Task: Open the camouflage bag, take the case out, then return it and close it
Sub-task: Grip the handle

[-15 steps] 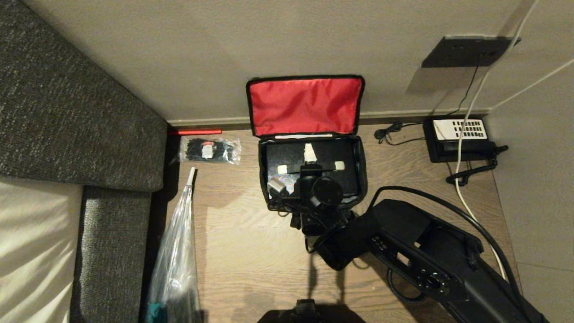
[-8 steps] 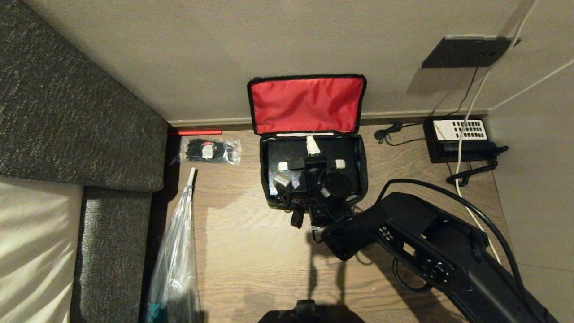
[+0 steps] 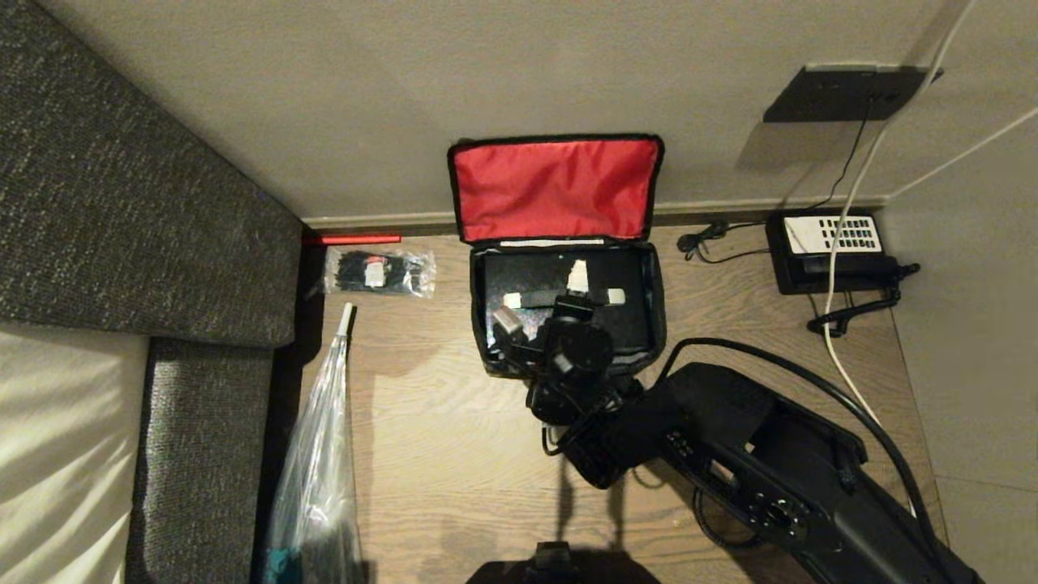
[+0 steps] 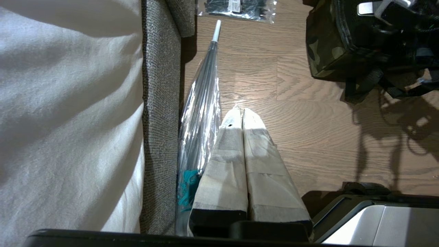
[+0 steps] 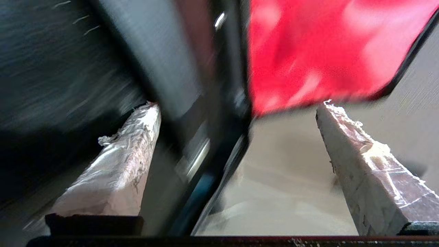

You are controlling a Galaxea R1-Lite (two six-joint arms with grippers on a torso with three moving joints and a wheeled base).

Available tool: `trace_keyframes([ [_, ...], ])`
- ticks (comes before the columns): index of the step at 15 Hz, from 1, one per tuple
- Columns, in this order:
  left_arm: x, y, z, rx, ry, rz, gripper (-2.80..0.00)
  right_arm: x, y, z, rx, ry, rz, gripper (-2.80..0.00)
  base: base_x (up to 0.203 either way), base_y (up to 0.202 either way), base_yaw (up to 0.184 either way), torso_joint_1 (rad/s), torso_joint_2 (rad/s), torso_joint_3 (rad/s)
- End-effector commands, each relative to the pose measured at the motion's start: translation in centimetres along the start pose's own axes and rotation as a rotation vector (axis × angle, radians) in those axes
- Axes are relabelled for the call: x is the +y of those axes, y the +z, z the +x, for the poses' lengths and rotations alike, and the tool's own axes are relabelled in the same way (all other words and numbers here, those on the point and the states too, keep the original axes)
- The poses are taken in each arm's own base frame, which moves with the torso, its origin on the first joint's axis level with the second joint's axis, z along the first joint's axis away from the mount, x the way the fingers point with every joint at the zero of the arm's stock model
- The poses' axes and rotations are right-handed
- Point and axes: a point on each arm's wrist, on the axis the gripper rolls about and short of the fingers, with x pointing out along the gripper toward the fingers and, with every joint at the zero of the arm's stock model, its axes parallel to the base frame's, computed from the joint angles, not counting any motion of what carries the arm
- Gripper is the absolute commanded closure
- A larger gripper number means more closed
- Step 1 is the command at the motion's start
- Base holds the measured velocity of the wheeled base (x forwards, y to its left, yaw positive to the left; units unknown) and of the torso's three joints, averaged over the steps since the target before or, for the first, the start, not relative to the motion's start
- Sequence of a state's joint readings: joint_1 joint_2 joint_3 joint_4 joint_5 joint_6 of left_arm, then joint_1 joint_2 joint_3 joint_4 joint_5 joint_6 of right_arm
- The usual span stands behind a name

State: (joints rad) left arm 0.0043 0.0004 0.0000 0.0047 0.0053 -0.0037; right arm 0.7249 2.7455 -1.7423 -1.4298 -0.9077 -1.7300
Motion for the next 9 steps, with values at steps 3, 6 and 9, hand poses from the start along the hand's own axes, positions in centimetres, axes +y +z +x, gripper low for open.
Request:
trace_keyframes([
  [3,0.0,-0.1,0.0,0.001,0.001,0.001,0.00,1.4,0.6,-1.3,0.054,0.029,0.011,-2.80,0.000,0.000,0.000,0.000,0.00,0.000],
  [6,0.0,-0.1,0.0,0.001,0.001,-0.001,0.00,1.2,0.5,-1.0,0.051,0.017,0.032,-2.80,0.000,0.000,0.000,0.000,0.00,0.000],
  [9,0.0,-0.1,0.0,0.001,0.001,0.001,0.00,0.2,0.1,0.1,-0.019,-0.011,0.046,-2.80,0.000,0.000,0.000,0.000,0.00,0.000],
])
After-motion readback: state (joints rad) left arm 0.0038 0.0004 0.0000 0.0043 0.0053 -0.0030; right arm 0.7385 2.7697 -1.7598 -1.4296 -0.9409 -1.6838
